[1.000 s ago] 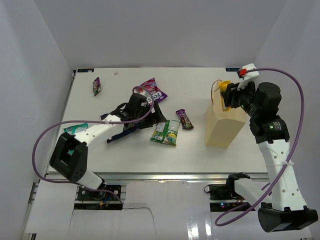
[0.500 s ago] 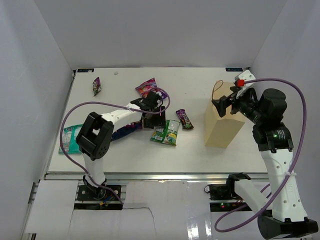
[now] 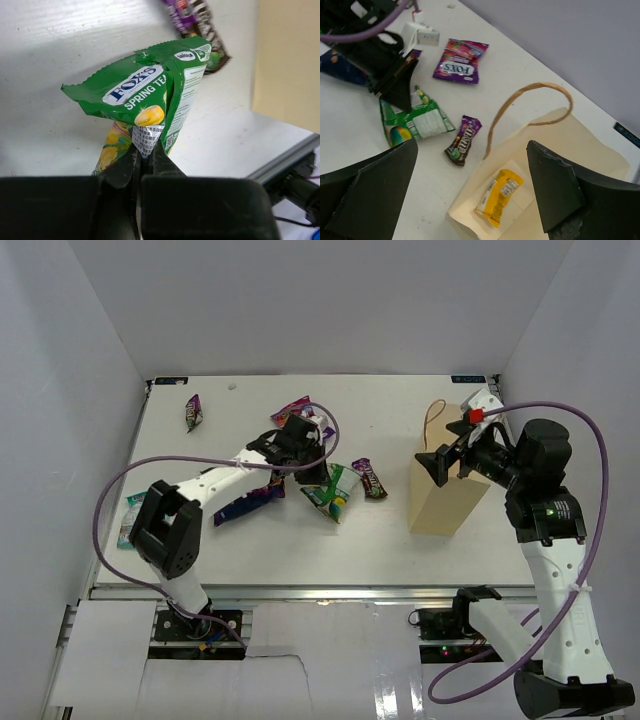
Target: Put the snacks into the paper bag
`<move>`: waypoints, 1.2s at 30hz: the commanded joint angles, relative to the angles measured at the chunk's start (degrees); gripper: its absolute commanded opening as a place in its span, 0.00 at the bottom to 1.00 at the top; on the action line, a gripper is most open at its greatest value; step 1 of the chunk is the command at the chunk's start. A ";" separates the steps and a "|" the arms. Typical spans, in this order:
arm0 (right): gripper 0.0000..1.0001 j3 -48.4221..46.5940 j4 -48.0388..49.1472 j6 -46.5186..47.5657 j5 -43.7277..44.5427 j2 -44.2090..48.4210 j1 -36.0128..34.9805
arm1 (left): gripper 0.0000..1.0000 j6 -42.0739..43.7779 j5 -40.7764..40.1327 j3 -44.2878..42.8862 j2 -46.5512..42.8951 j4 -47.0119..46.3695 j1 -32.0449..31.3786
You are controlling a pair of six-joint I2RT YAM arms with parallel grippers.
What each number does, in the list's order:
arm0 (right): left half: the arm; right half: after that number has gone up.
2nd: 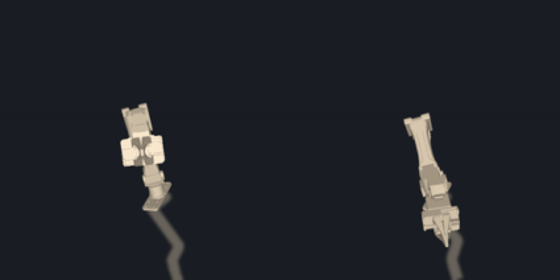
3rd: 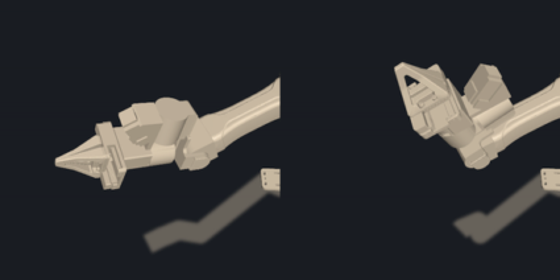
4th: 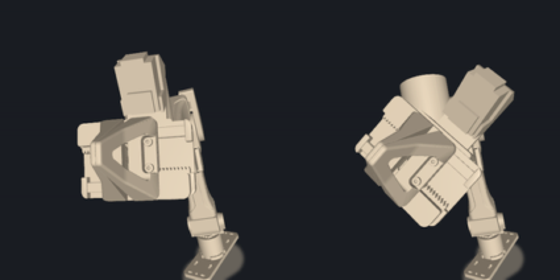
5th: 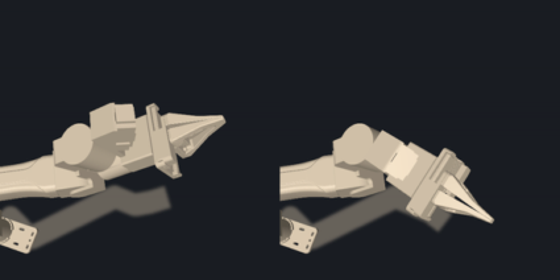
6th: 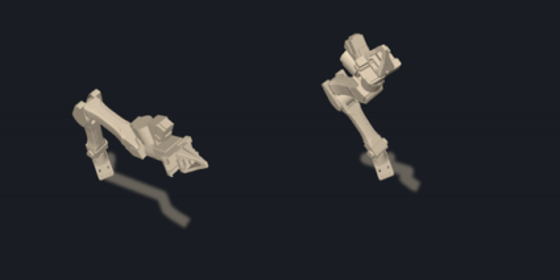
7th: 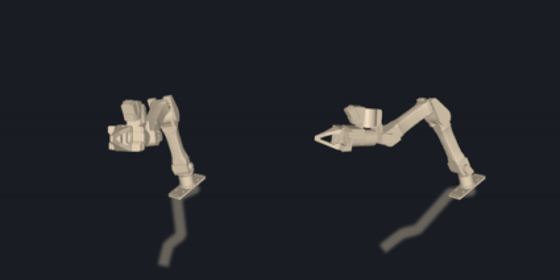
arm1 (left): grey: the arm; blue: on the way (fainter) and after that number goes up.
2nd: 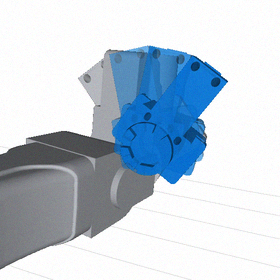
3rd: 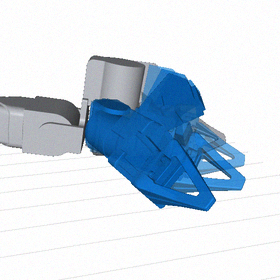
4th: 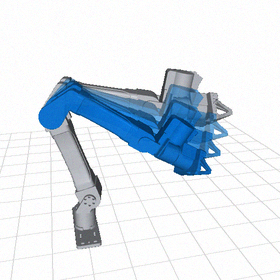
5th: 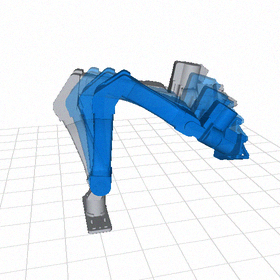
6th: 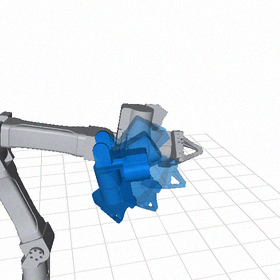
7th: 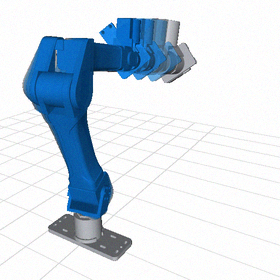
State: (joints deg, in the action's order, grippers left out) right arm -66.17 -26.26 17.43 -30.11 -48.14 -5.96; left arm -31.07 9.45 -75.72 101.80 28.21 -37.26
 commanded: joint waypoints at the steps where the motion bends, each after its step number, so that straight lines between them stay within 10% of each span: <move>1: 0.95 -1.32 -3.26 1.64 -12.75 -1.25 0.33 | 0.00 3.55 3.80 3.11 -11.60 -7.45 -0.10; 5: 0.95 -2.73 -9.06 -0.02 -28.06 -5.64 -2.11 | 0.00 6.28 9.08 13.21 -22.32 -20.69 -0.10; 11: 0.93 -10.55 -12.68 4.37 -20.45 -14.68 -15.02 | 0.00 13.66 19.26 26.50 -36.39 -32.51 -0.10; 26: 0.97 -10.21 -7.93 -4.16 -13.84 -26.83 -24.89 | 0.00 12.97 21.39 27.47 -43.27 -34.09 -0.19; 36: 0.19 -13.36 -7.31 -2.76 -19.20 -27.45 -24.81 | 0.10 9.63 22.54 25.98 -41.68 -36.38 -0.19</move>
State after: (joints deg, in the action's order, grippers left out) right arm -76.20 -35.90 14.04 -46.19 -75.92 -30.50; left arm -20.05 30.48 -47.64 60.40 -4.60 -37.26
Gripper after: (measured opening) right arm 0.246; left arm 0.113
